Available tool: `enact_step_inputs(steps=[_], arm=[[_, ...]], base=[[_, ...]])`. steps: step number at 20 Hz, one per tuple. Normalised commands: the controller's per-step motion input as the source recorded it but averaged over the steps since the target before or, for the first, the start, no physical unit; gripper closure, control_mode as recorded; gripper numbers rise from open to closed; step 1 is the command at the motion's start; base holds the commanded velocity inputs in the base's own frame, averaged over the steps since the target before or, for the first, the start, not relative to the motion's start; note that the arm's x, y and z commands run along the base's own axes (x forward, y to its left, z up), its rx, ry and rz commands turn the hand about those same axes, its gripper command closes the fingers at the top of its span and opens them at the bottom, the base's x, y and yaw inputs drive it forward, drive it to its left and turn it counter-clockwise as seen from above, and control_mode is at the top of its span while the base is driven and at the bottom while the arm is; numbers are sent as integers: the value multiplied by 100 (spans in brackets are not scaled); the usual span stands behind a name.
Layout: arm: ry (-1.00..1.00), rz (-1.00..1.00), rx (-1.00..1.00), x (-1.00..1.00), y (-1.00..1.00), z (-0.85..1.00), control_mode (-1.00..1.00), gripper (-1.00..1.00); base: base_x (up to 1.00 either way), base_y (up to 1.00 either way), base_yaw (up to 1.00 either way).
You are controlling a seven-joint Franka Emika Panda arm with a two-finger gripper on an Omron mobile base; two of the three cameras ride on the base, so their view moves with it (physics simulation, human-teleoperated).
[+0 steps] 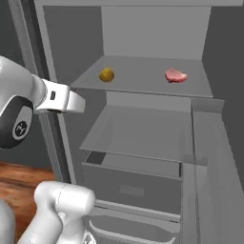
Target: Open the fridge, remove the kiwi, squash, and steak, and place them on any counter.
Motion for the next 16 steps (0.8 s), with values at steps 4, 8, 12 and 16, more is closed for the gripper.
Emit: enact_step_inputs(steps=[4,8,12,16], arm=[[0,0,0,0,0,0,100,100],[0,0,0,0,0,0,100,100],[0,0,0,0,0,0,100,100],[0,0,0,0,0,0,100,100]], base=[[-24,100,9],[-6,100,9],[-16,100,5],[3,86,-2]])
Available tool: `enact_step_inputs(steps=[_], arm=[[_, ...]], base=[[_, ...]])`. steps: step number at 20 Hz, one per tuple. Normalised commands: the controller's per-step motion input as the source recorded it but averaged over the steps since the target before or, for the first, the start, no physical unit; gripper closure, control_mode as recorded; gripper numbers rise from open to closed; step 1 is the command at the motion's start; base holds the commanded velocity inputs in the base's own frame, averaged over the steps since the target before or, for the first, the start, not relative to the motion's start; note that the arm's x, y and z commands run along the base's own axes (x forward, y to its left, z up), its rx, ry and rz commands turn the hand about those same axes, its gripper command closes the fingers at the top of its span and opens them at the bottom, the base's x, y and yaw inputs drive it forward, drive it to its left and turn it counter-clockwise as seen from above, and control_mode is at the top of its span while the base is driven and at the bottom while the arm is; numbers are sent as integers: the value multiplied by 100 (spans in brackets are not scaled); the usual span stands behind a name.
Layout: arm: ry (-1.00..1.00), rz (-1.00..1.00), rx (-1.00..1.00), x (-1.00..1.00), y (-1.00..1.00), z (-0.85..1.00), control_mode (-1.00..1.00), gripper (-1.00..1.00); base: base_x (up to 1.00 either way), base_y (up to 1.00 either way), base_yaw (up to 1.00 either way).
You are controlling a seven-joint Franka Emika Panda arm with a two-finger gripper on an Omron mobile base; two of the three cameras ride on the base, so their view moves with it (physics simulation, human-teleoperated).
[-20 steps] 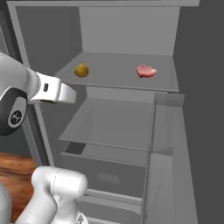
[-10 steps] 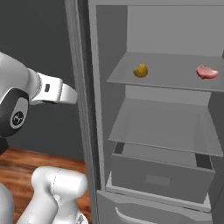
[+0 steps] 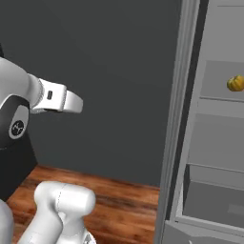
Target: Open the fridge, remove the kiwi, squash, and steak, and place them on any counter.
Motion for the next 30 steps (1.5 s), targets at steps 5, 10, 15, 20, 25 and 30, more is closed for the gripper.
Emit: enact_step_inputs(steps=[5,10,15,20,25,30], arm=[[0,0,0,0,0,0,100,100],[0,0,0,0,0,0,100,100],[0,0,0,0,0,0,100,100],[0,0,0,0,0,0,100,100],[0,0,0,0,0,0,100,100],[0,0,0,0,0,0,100,100]], base=[[-43,17,-38],[-55,0,-86],[-27,0,-95],[-39,1,-92],[-55,0,-85],[-64,-5,-78]])
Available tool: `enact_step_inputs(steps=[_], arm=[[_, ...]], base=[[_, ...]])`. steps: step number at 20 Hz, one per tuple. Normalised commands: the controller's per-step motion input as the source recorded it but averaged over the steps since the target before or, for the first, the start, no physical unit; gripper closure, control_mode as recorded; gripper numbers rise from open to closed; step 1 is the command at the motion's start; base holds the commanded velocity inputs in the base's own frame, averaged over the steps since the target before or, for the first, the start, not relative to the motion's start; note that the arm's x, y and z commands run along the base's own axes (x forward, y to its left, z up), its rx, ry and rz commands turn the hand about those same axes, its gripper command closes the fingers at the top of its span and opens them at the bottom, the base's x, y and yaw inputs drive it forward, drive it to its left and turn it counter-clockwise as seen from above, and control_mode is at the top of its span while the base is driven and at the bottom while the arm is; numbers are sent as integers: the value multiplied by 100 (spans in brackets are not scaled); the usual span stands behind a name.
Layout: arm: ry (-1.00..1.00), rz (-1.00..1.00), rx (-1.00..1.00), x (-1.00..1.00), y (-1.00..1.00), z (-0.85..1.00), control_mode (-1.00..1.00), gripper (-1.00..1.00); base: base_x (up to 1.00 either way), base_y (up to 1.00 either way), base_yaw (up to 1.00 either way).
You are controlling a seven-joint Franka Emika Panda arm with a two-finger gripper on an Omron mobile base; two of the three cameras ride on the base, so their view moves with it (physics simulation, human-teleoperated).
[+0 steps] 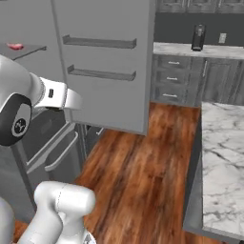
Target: Open the fridge, remove the kiwi, squash, and steak, and place them on any counter.
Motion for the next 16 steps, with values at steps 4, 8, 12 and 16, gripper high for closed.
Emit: enact_step_inputs(steps=[4,8,12,16], arm=[[0,0,0,0,0,0,100,100],[0,0,0,0,0,0,100,100],[0,0,0,0,0,0,100,100],[0,0,0,0,0,0,100,100]], base=[[-9,-30,-26],[0,-35,0],[0,-82,0],[-24,-100,-1]])
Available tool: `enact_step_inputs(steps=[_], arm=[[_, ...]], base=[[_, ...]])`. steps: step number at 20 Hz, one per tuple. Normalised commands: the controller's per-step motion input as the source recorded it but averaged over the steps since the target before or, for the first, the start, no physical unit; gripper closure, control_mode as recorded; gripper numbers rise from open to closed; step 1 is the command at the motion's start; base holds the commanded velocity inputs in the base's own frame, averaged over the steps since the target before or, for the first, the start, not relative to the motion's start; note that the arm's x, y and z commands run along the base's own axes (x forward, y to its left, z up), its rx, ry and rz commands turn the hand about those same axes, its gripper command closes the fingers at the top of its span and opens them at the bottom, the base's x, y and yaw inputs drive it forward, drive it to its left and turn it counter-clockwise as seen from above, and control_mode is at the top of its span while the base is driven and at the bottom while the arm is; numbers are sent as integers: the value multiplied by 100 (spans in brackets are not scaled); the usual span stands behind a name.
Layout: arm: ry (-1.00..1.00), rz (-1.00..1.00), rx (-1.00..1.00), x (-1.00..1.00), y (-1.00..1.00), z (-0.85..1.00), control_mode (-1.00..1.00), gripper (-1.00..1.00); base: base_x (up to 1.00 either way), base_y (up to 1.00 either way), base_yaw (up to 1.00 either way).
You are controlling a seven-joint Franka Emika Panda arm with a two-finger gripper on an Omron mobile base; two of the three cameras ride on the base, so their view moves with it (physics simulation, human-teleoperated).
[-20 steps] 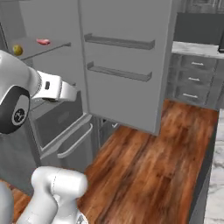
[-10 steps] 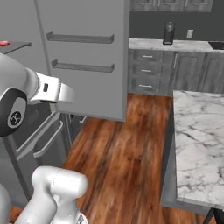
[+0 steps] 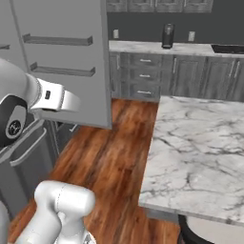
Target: Open the fridge, remove the kiwi, squash, and steak, and place them on any counter.
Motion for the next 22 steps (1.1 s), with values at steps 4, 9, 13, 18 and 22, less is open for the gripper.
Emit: enact_step_inputs(steps=[4,9,13,18,22], arm=[[0,0,0,0,0,0,100,100],[0,0,0,0,0,0,100,100],[0,0,0,0,0,0,100,100],[0,0,0,0,0,0,100,100],[0,0,0,0,0,0,100,100]], base=[[-34,-100,-5],[-6,-100,-7],[0,-100,-9],[0,-52,-11],[0,-29,-7]])
